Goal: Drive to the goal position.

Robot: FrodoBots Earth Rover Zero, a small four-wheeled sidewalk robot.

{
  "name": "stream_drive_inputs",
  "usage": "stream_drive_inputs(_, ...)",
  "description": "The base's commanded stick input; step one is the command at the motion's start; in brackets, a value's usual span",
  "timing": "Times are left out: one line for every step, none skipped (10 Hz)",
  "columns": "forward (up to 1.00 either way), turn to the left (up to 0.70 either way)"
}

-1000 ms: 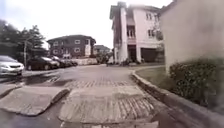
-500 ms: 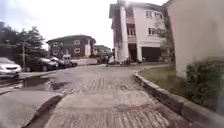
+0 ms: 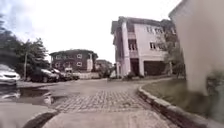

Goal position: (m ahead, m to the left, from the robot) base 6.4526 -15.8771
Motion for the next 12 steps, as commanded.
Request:
stream_drive_inputs(0.69,0.03)
stream_drive_inputs(0.69,0.03)
stream_drive_inputs(0.69,0.03)
stream_drive_inputs(0.69,0.03)
stream_drive_inputs(0.69,0.03)
stream_drive_inputs(0.69,0.03)
stream_drive_inputs(0.69,0.03)
stream_drive_inputs(0.69,0.03)
stream_drive_inputs(0.69,0.03)
stream_drive_inputs(0.69,0.03)
stream_drive_inputs(0.69,0.03)
stream_drive_inputs(0.69,0.03)
